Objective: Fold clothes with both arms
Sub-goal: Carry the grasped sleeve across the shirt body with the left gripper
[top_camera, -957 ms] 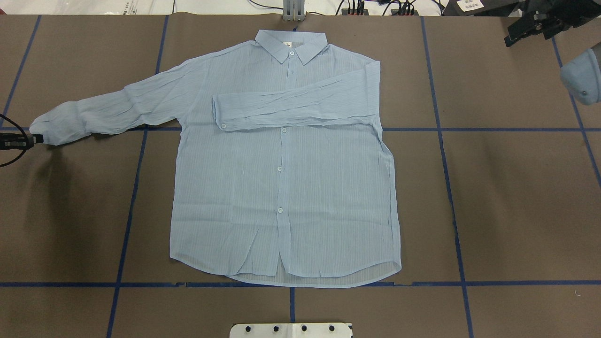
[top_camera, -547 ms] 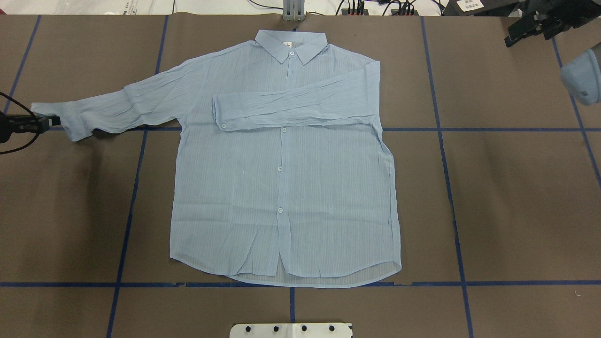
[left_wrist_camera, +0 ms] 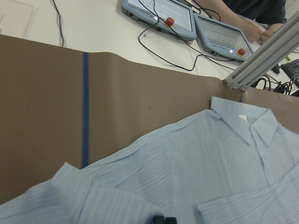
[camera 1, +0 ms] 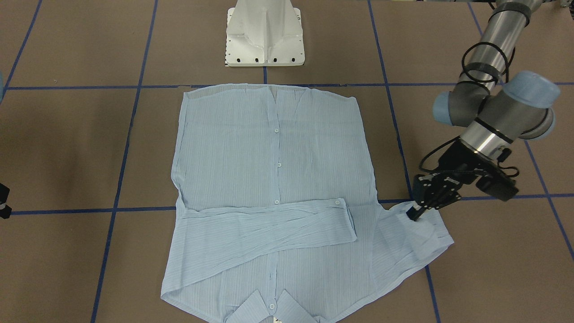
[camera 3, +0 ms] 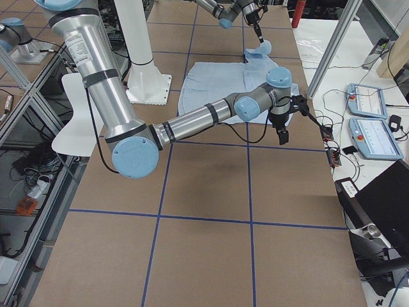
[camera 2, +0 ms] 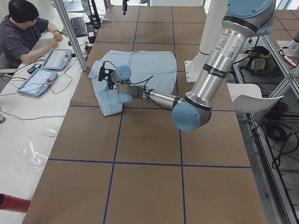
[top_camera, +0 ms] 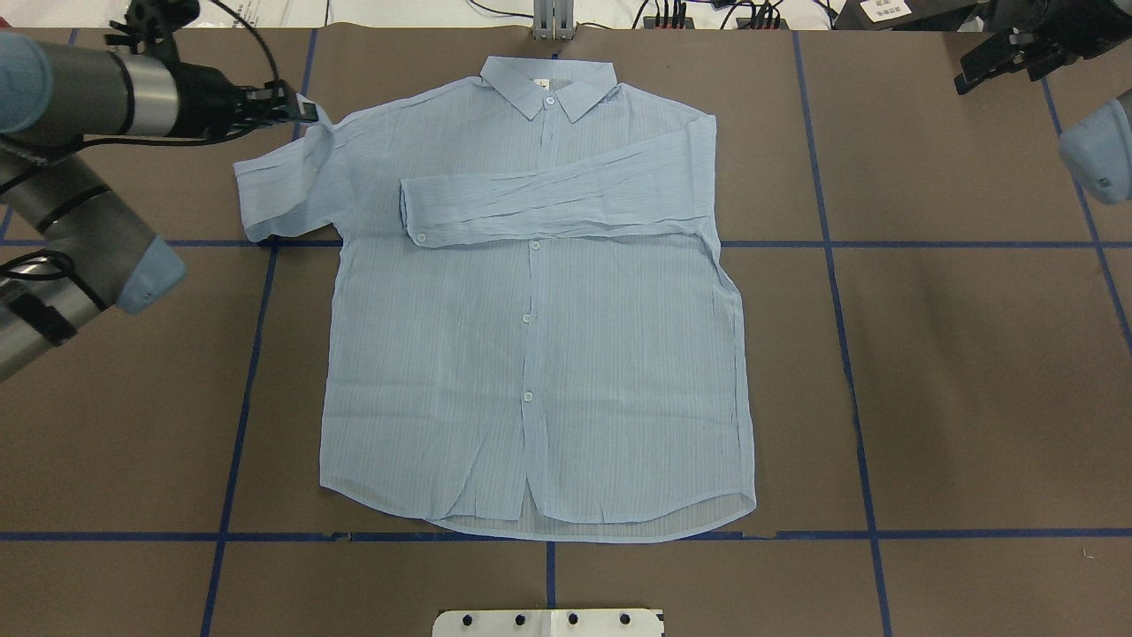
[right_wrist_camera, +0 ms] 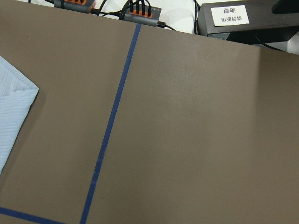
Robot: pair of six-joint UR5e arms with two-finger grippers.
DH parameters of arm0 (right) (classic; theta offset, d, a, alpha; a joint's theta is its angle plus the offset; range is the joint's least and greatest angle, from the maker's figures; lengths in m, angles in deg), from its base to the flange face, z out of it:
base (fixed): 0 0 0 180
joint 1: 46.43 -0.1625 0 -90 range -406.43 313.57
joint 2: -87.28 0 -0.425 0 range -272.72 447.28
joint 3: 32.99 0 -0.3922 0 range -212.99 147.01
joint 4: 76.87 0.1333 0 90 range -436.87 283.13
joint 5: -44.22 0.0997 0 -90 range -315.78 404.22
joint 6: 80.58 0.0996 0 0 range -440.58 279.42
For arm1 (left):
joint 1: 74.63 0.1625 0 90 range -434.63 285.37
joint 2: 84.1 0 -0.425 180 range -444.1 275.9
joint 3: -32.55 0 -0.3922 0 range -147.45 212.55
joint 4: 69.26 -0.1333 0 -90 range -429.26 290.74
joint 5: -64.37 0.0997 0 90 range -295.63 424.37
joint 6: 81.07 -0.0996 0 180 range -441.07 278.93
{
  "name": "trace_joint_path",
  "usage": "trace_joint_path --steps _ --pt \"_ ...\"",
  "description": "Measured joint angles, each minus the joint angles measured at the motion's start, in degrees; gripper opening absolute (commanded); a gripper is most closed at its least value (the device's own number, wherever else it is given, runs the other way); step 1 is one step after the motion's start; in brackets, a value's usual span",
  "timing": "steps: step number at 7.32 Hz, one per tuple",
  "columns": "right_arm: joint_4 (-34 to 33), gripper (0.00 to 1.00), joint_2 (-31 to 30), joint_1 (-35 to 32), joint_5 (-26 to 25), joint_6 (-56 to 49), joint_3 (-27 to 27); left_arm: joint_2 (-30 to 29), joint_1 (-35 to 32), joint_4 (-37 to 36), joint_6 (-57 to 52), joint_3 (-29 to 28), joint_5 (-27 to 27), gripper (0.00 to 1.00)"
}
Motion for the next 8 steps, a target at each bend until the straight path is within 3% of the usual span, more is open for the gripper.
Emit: trace_joint_path --steps 3,6,7,8 --pt "0.0 1.0 -0.3 0.0 0.0 0.0 0.0 -12.5 8.5 -10.9 9.8 -0.5 7.8 0.0" --pt "0.0 1.0 -0.7 0.0 0.0 0.0 -0.1 -18.5 16.8 -13.7 12.0 -3.3 15.7 0.0" --pt "0.0 1.0 -0.8 0.0 0.0 0.0 -0.1 -19.1 20.8 -13.7 11.9 -4.0 19.2 0.99" --pt "0.1 1.0 -1.0 0.0 0.0 0.0 -0.2 -19.7 24.4 -13.7 11.8 -4.4 22.1 1.0"
